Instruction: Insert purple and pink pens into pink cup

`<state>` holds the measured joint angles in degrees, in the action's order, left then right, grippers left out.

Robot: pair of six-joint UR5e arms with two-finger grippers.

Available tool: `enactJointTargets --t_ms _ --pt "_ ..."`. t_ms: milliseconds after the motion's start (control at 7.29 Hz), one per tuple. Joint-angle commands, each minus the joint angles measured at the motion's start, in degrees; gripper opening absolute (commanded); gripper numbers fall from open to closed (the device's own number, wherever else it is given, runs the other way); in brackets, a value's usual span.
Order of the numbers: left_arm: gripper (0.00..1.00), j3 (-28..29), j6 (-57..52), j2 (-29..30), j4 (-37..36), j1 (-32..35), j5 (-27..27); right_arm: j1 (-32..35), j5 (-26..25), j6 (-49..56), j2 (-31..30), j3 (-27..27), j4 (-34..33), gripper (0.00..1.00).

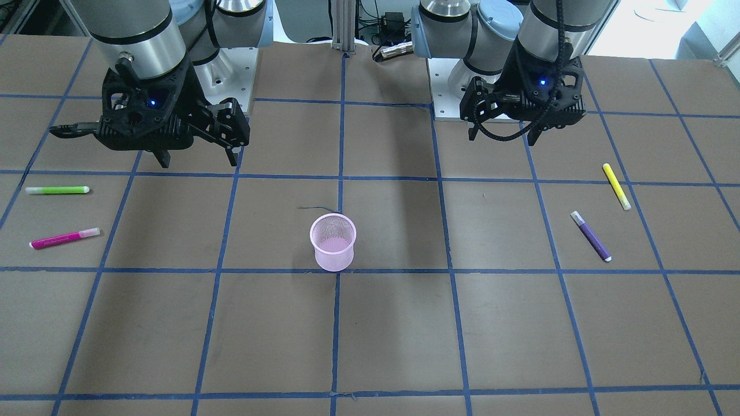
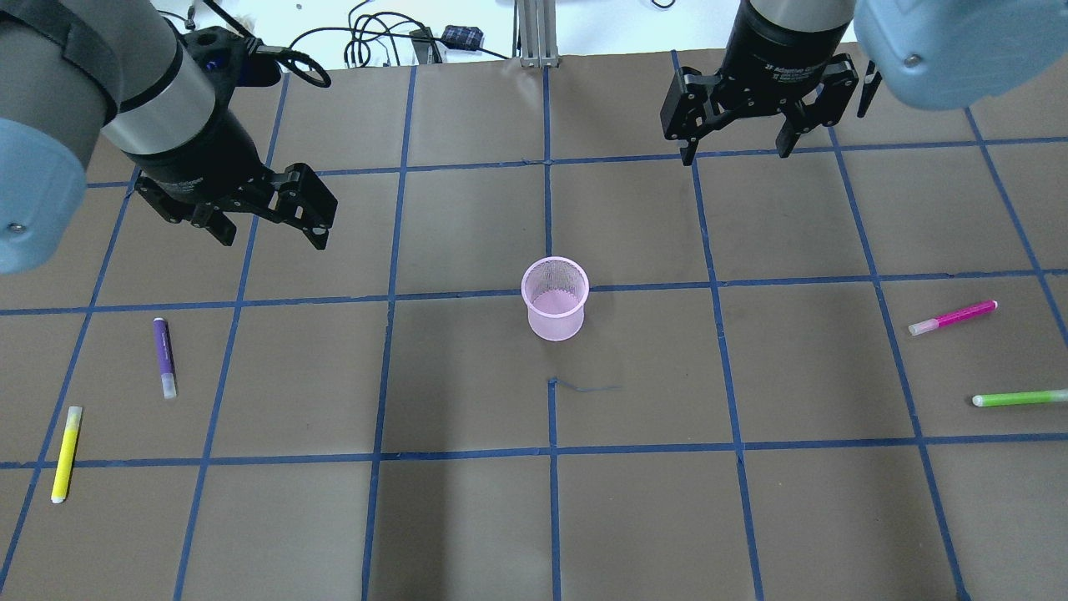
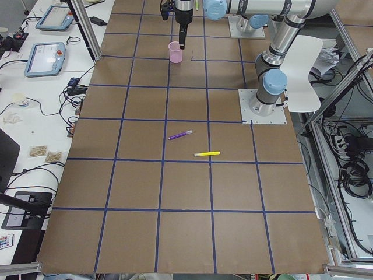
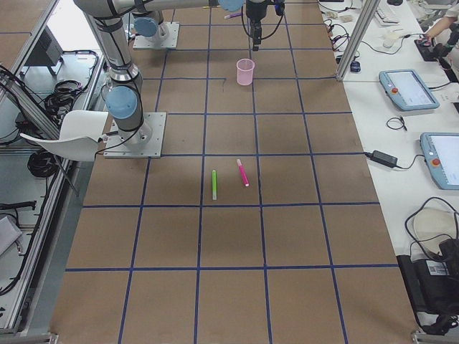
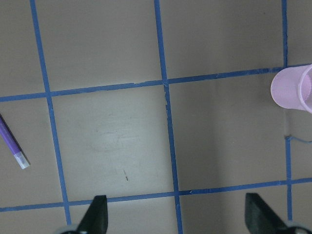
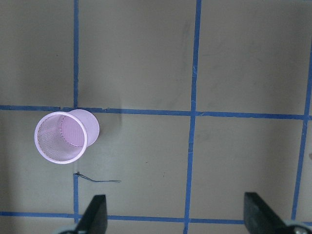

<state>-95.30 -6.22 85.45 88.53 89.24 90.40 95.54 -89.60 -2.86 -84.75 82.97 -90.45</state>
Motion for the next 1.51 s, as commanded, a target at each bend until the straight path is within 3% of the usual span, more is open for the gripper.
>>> enactJointTargets --t_ms 0,548,685,1097,1371 --pt "1.0 0.03 0.41 -0.19 0.33 -0.03 -0.05 0.0 0.04 0.05 -0.07 0.0 0.01 1.0" --pt "1.0 0.03 -0.11 0.16 -0.11 -0.12 0.12 -0.78 -0.92 1.0 0.37 -0.35 -0.43 1.0" --pt "1.0 -0.06 -0.11 0.33 -0.37 -0.21 -0.05 -3.92 -0.84 3.01 0.63 -0.44 0.7 1.0" --pt "1.0 -0.06 -0.1 0.42 -0.99 -2.39 0.04 -17.18 -0.83 31.25 2.03 0.96 0.63 1.0" --pt "1.0 -0.58 -0.11 2.17 -1.42 -10.63 -0.31 -23.87 -0.84 46.56 4.4 2.98 -2.26 1.0"
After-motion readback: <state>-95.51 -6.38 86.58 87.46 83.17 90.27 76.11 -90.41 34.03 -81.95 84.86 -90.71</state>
